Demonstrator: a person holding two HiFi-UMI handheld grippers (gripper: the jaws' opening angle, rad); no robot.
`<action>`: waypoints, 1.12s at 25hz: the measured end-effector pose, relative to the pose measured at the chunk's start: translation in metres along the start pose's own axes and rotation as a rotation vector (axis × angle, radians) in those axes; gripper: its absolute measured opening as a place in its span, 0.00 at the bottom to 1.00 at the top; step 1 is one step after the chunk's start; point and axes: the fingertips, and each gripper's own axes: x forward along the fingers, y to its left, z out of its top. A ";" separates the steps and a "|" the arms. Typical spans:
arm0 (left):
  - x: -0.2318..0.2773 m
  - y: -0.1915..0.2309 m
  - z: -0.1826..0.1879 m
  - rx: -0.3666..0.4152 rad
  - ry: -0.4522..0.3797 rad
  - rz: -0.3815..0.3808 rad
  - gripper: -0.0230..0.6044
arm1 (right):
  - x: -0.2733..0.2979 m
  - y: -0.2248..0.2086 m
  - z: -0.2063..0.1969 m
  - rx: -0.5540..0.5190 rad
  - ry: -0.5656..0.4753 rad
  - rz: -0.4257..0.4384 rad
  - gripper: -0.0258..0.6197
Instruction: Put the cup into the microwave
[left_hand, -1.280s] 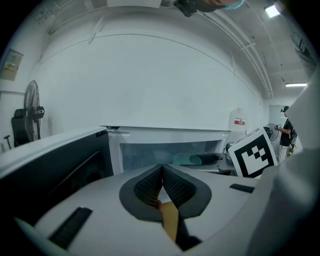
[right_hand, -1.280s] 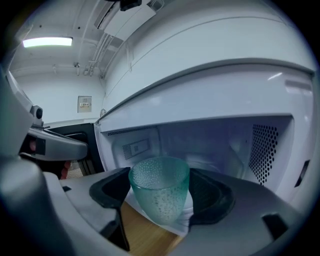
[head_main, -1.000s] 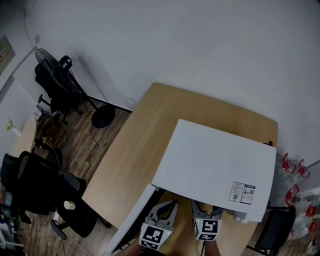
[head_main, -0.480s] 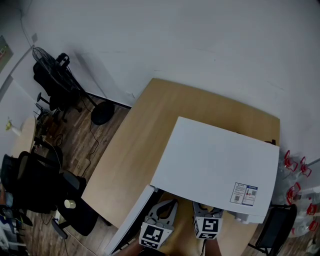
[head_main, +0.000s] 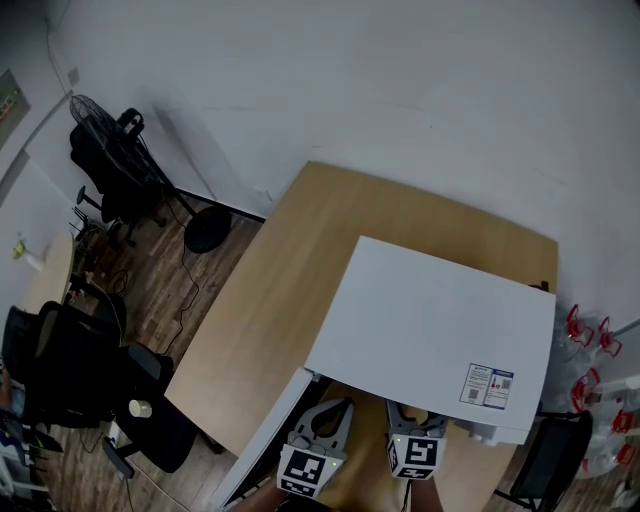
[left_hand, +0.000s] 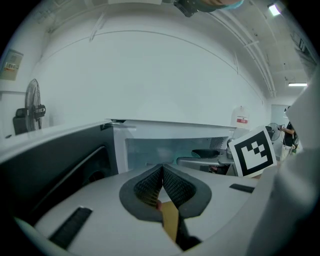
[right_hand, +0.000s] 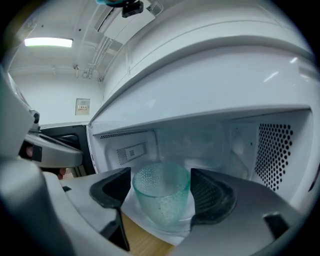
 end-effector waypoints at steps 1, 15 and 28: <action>-0.001 0.000 0.001 0.001 -0.004 0.001 0.07 | -0.001 0.000 0.001 -0.001 -0.002 -0.001 0.59; -0.031 -0.013 0.016 0.022 -0.056 0.000 0.07 | -0.031 0.011 0.022 -0.018 -0.036 -0.003 0.59; -0.069 -0.032 0.033 0.052 -0.126 -0.024 0.07 | -0.083 0.030 0.035 -0.019 -0.075 -0.015 0.57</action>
